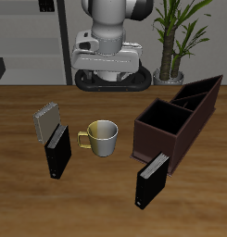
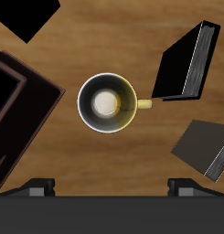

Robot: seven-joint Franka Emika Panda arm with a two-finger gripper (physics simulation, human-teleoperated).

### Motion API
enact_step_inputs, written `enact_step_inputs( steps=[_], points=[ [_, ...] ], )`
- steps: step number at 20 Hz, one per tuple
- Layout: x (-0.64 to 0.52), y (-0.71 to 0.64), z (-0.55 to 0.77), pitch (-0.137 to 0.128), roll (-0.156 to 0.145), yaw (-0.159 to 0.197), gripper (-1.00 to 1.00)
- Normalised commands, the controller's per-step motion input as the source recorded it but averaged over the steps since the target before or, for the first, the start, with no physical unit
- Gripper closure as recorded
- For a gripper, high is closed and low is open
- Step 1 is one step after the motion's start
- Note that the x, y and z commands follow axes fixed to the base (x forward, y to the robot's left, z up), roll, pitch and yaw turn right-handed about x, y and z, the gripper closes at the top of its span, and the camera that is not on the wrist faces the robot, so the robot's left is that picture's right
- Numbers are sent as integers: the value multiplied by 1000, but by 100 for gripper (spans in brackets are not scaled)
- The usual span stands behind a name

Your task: Place the yellow book into the left desk caddy's front compartment and place the white-yellow mug into the left desk caddy's right compartment

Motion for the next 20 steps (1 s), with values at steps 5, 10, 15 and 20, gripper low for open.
enact_step_inputs(
  steps=[5,10,15,20],
  points=[
    [41,-548,-44,-11,17,11,-100],
    [59,-740,-141,-44,-52,-12,-100],
    [-157,-765,-309,-70,-44,-59,-100],
    [-180,-403,-202,-64,-6,-12,-100]
  ],
)
